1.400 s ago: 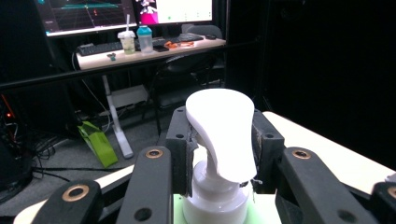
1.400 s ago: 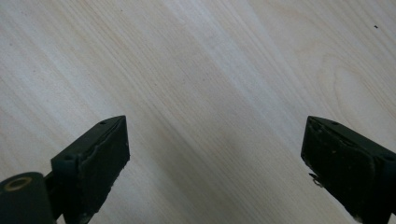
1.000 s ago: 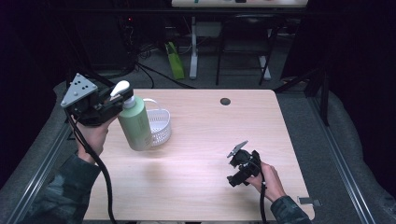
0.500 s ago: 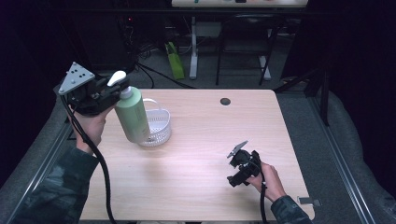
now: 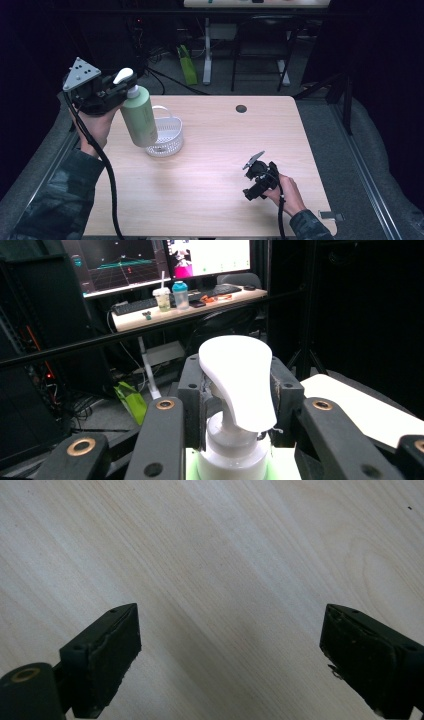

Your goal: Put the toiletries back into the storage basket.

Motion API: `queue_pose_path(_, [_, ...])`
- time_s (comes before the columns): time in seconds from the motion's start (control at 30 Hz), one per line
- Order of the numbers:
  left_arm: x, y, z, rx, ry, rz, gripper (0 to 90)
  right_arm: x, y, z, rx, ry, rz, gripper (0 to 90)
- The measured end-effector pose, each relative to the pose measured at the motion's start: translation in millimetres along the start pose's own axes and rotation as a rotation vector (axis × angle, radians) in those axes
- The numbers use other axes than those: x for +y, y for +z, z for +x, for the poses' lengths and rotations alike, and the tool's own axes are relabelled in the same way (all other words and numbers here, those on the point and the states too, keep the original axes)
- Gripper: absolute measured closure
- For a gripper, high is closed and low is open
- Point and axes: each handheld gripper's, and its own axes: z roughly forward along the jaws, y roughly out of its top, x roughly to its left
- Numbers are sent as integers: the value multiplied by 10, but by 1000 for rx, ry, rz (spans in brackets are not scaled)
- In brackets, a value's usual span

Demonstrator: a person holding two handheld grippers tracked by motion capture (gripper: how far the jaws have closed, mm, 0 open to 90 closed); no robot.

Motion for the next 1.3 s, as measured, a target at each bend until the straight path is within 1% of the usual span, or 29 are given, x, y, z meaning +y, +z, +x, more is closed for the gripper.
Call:
queue_pose_path(0.2, [13,41,32,14,5,1,667,-2,3,1,3,6,4,90])
queue_pose_path(0.37, [41,98,55,23,17,10,667,1,14,6,1,1,8,90])
queue_pose_path(0.63, [110,159,106,40,2,0,667,2,16,7,-1,2,10,90])
queue_pose_path(0.9, [151,222,125,52,4,1,668,1,16,10,1,1,10,91])
queue_pose_path(1.07, [156,280,144,54,-5,6,667,2,20,14,1,5,14,92])
queue_pose_path(1.3, [167,353,159,49,-5,10,668,4,20,16,4,4,18,93])
